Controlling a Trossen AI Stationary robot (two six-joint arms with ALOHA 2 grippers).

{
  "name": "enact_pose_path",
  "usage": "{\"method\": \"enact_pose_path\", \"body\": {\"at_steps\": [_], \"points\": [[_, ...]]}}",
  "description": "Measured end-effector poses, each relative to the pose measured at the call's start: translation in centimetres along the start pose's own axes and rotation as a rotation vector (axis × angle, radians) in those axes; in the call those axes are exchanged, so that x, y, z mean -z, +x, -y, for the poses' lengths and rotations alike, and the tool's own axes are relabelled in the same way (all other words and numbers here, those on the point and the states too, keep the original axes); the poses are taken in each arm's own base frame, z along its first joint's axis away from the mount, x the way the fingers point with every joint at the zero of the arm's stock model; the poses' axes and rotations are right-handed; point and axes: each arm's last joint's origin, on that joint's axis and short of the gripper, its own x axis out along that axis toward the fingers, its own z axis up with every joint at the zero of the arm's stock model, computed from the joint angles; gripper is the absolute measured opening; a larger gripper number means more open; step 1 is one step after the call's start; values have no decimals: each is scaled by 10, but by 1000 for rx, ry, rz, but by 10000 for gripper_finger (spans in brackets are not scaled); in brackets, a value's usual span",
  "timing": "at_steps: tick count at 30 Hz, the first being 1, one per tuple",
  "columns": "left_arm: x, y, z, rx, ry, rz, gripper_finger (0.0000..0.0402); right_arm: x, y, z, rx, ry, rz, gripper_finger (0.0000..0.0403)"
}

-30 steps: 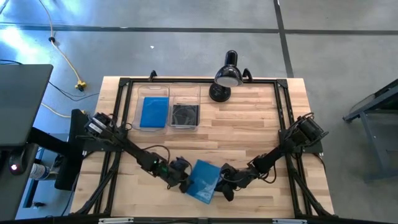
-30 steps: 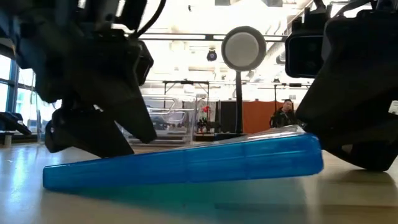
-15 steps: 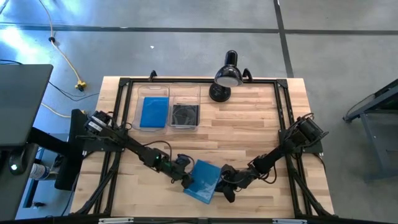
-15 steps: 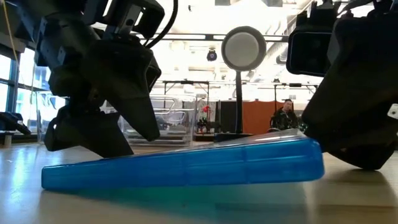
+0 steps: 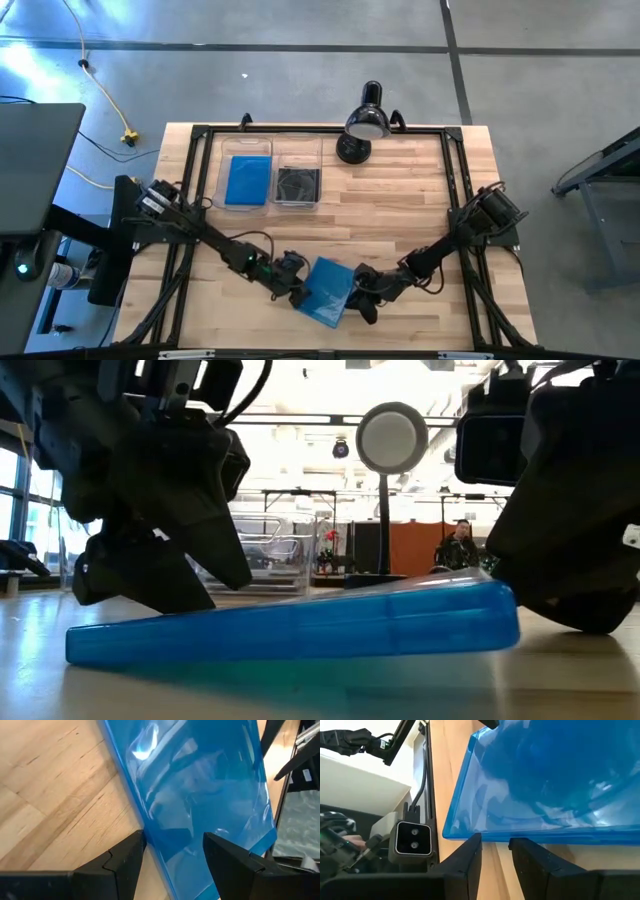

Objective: Pick & place jewel cases by type
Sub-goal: Put the blue CD case into the left transparent bin

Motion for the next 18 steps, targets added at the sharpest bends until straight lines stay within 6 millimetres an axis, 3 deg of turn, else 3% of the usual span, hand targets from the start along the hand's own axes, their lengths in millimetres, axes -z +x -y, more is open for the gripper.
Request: {"method": "enact_pose_path", "body": {"at_steps": [10, 18], "points": [[-1, 2, -1, -23, 47, 79, 209, 4, -2, -1, -34, 22, -144, 144], [-2, 2, -1, -26, 57, 105, 209, 16, -15, 1, 97, -114, -242, 134]]}}
